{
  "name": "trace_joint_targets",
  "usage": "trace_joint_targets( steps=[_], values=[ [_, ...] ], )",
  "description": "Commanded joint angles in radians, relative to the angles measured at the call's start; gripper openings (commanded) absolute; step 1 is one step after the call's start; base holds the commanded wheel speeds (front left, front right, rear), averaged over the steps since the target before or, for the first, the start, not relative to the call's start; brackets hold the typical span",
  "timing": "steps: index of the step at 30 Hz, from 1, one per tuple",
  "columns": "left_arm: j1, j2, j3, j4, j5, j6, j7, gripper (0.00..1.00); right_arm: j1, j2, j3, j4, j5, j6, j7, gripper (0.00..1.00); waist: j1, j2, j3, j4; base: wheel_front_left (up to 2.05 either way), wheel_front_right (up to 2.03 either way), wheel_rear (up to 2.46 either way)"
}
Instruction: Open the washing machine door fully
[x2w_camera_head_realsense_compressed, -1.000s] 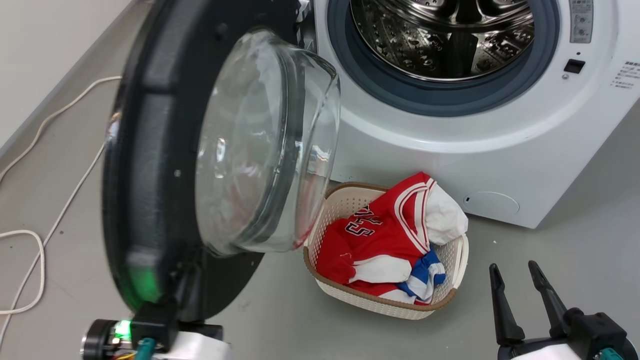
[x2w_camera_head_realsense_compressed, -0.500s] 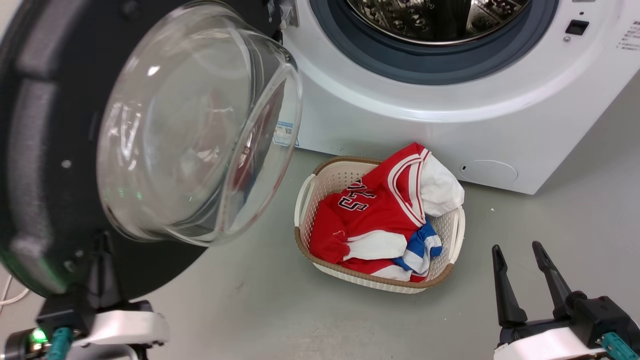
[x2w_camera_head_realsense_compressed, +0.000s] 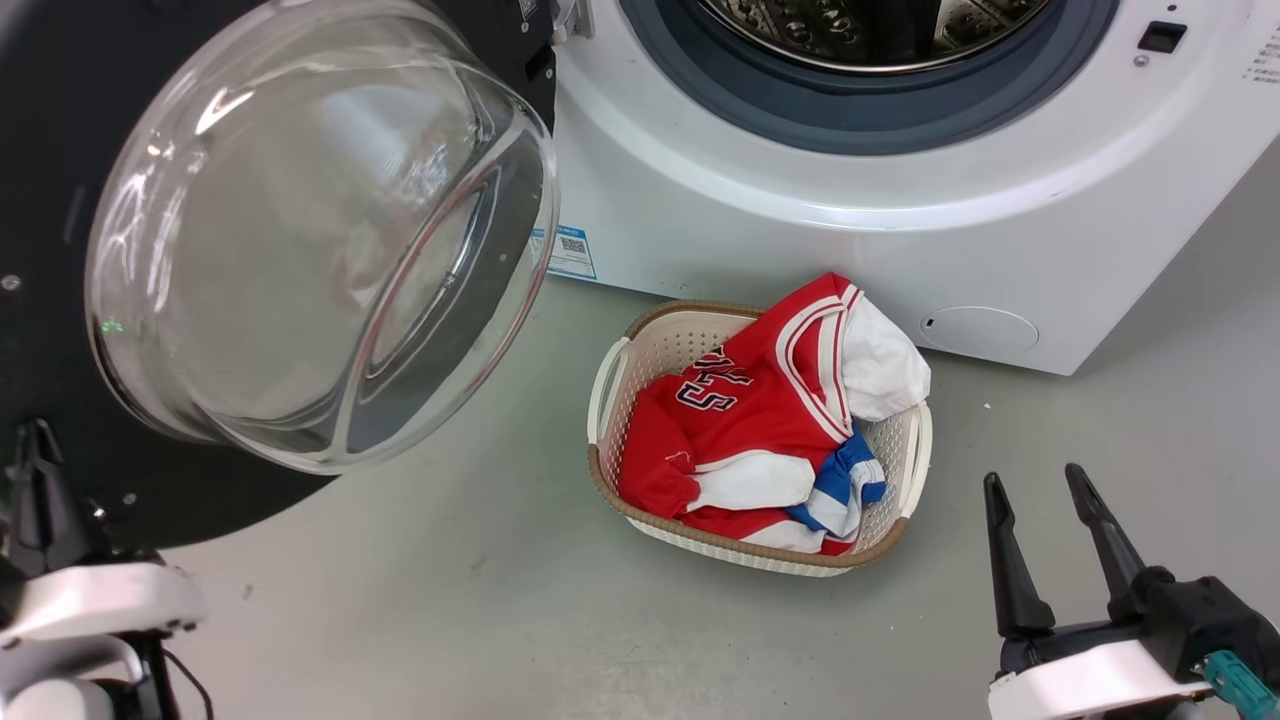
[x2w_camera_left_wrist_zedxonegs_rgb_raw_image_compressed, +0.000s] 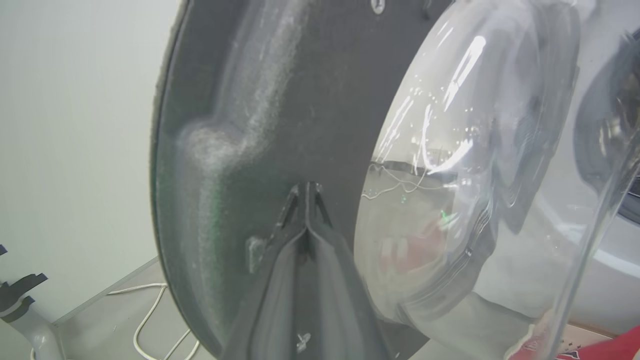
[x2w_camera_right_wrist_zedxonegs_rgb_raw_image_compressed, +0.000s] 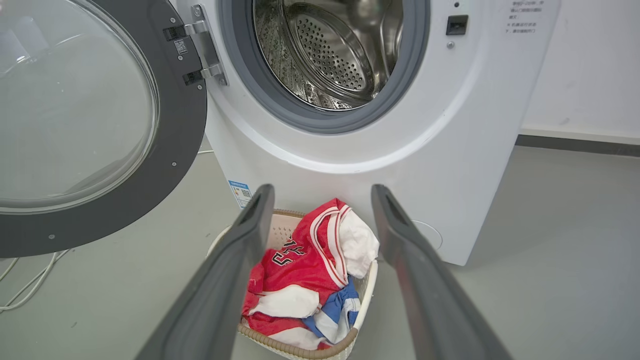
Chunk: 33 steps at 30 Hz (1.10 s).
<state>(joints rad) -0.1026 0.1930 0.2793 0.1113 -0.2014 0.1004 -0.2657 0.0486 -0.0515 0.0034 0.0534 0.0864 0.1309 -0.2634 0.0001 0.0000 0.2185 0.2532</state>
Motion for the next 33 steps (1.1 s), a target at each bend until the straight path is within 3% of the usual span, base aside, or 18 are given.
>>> trace_joint_targets(
  steps=[1,16,33],
  values=[
    [-0.029,0.019,0.025,0.016,-0.007,-0.005,0.002,0.0,-0.012,0.003,0.0,-0.006,-0.005,0.0,-0.002,1.0,-0.0001,0.0,0.003,-0.001,0.0,0.0,0.0],
    [-0.276,0.134,0.125,0.342,-0.047,-0.114,0.002,0.0,-0.041,0.003,-0.01,-0.022,-0.03,0.0,-0.002,1.0,-0.0001,0.0,0.053,-0.023,0.0,0.0,0.0],
    [-0.351,0.168,0.177,0.488,-0.004,-0.144,0.002,0.0,-0.047,0.003,-0.01,-0.014,-0.021,0.0,-0.002,1.0,-0.0001,0.0,0.052,-0.046,0.0,0.0,0.0]
  ],
)
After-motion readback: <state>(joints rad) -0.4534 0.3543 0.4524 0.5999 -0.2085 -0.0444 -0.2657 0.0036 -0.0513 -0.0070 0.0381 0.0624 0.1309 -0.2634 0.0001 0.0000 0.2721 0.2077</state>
